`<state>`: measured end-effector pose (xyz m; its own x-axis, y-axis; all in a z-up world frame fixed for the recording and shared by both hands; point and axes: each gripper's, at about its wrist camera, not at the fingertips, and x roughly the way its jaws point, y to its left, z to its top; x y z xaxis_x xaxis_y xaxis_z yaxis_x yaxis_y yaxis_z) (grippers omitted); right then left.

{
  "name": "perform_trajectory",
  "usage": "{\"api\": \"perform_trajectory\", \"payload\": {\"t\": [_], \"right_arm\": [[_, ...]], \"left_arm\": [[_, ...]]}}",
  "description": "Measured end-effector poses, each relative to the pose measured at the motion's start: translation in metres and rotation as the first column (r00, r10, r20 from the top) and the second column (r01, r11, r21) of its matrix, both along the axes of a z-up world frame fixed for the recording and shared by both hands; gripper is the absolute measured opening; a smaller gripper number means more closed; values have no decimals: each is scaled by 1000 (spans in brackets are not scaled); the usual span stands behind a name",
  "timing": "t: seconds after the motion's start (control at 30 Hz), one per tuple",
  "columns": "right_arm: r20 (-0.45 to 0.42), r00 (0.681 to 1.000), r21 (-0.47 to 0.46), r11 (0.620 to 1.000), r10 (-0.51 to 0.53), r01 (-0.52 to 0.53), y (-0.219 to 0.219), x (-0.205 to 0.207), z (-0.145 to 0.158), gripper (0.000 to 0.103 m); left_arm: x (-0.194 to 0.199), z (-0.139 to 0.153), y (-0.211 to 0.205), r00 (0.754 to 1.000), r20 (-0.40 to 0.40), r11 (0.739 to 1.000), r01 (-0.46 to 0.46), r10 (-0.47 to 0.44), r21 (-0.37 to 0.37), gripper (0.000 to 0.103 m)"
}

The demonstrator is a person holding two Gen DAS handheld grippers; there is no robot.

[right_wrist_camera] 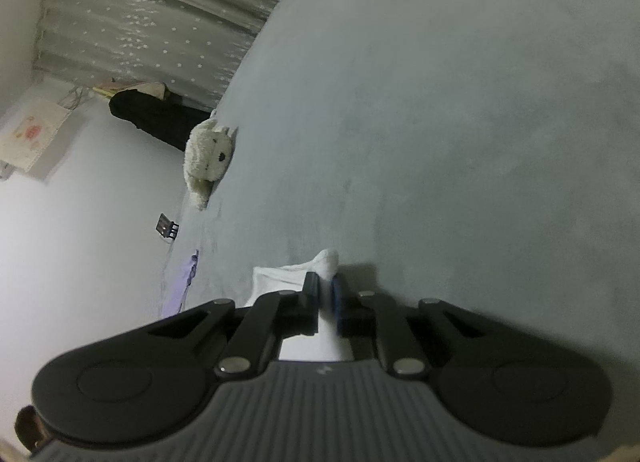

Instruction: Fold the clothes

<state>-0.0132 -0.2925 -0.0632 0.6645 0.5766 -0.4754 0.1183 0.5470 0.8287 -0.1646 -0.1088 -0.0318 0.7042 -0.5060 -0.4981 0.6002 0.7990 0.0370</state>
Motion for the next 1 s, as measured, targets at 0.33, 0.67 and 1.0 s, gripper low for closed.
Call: {"api": "perform_trajectory", "payload": {"t": [0.33, 0.67, 1.0], "right_arm": [[63, 997, 3, 999, 44, -45, 33, 16, 21, 10], [114, 988, 36, 994, 102, -107, 71, 33, 31, 10], [164, 973, 82, 980, 164, -180, 110, 42, 29, 10]], "left_arm": [[6, 10, 34, 995, -31, 981, -101, 97, -164, 7], [18, 14, 90, 977, -109, 928, -209, 184, -308, 7], [28, 8, 149, 938, -184, 854, -345, 296, -389, 7]]}}
